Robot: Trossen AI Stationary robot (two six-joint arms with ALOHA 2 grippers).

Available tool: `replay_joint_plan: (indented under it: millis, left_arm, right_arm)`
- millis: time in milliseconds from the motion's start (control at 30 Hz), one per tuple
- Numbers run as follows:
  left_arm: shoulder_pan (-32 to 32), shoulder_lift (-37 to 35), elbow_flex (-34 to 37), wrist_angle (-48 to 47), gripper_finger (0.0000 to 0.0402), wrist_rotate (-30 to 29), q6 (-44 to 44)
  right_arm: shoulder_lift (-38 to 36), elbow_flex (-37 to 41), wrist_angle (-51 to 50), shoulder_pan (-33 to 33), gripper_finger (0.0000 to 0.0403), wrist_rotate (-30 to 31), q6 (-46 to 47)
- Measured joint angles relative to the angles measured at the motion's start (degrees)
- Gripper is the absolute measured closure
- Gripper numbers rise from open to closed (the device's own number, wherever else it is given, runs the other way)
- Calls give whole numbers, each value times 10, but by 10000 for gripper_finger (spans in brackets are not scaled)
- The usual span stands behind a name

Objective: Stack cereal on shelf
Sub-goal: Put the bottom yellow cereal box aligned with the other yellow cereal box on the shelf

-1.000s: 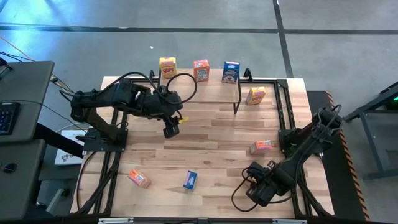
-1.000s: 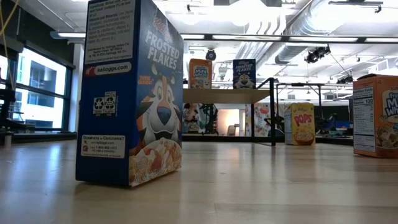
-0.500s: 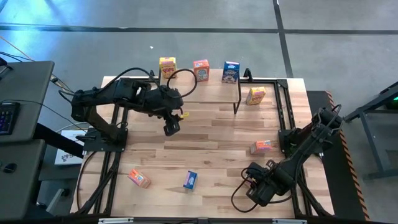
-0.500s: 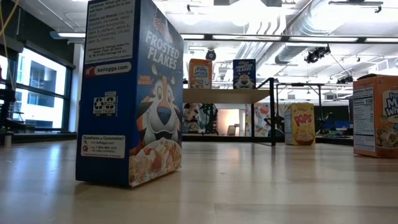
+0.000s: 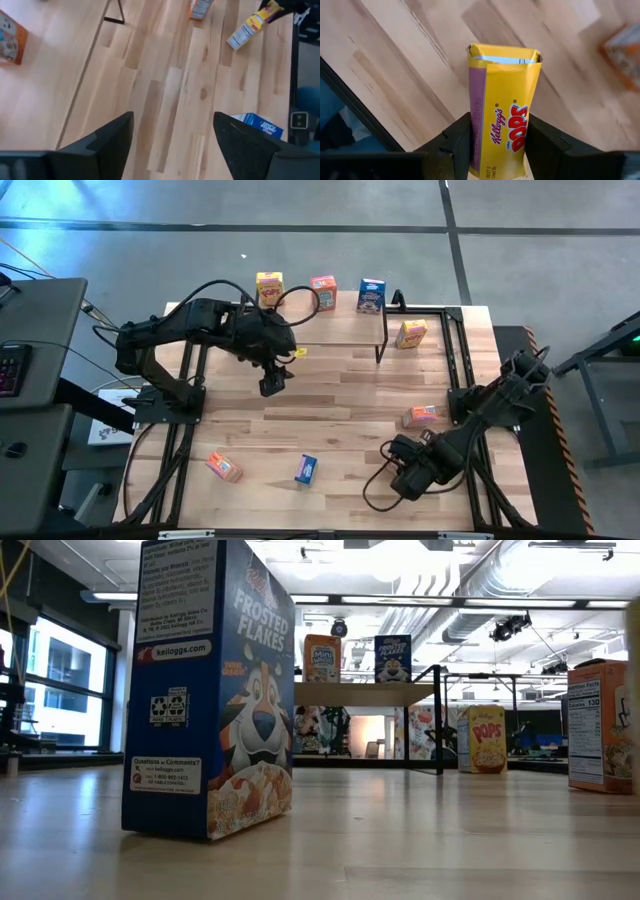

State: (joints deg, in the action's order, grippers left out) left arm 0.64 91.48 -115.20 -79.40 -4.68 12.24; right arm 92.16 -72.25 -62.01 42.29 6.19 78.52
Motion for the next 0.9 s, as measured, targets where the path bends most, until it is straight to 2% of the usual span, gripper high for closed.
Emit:
replay_joint_plan:
  millis: [267,400,900]
  left_arm:
    - [0,0,0,13,111,-17,-91]
    - [0,0,0,27,111,-29,-94]
    - [2,14,0,77,111,-30,-148]
  right_arm:
    - [-38,-18,0,-73,256,28,-111]
    - [-44,-43,-2,-121,256,31,-196]
    - [-44,-201,-35,-258,256,72,-476]
